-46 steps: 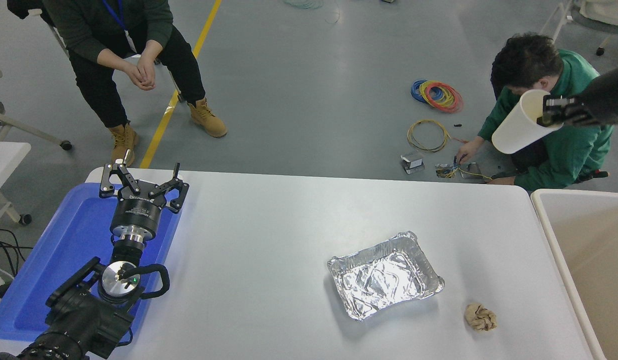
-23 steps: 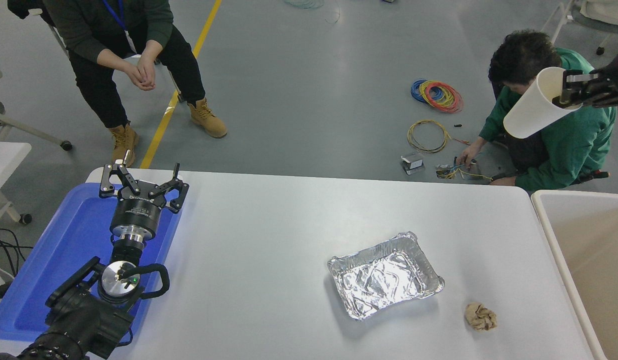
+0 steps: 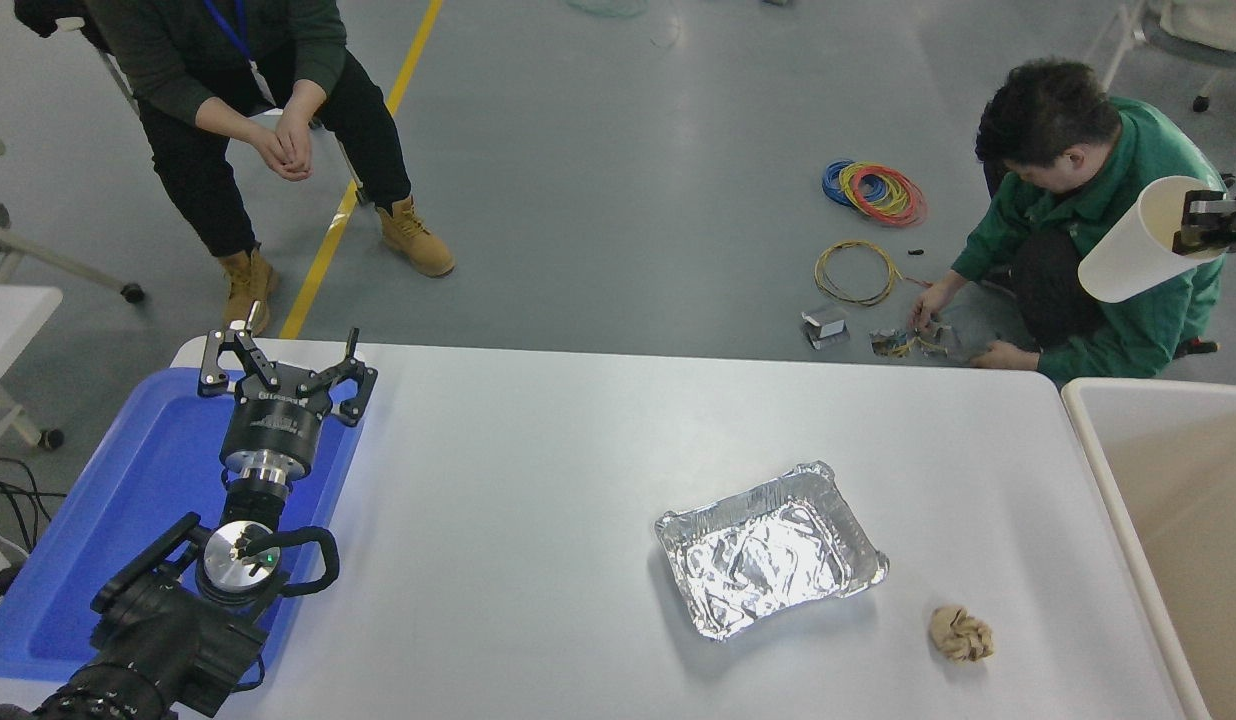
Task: Pick up paper cup place in dustbin
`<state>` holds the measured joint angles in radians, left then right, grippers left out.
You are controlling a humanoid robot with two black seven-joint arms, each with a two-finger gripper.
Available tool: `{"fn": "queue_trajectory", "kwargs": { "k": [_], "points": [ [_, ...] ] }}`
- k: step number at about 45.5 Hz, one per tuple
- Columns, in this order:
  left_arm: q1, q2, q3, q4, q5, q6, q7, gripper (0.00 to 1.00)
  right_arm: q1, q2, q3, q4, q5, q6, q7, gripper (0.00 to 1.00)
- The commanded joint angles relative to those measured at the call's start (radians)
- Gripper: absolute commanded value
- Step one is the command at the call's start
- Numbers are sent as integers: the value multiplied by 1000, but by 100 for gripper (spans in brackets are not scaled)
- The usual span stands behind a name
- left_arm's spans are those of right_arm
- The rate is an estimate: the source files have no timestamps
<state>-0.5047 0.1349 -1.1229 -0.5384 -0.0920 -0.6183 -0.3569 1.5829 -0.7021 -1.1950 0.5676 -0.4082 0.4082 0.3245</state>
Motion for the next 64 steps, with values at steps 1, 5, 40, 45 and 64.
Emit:
{"fn": "queue_trajectory", "kwargs": {
  "k": [1,5,40,45,64],
  "points": [
    [0,0,0,0,0,0,-1,100,-329,-13,8,-259,147,-98,-7,0],
    [0,0,0,0,0,0,-1,100,-415,-13,9,-334,183,-111,-7,0],
    [0,0,0,0,0,0,-1,100,-1017,104,486,-473,189,-491,-174,0],
    [0,0,0,0,0,0,-1,100,-1046,116,508,-473,199,-505,-174,0],
    [0,-1,0,0,0,0,-1,100,-1063,165,509,-468,221,-517,-177,23]
  ]
}}
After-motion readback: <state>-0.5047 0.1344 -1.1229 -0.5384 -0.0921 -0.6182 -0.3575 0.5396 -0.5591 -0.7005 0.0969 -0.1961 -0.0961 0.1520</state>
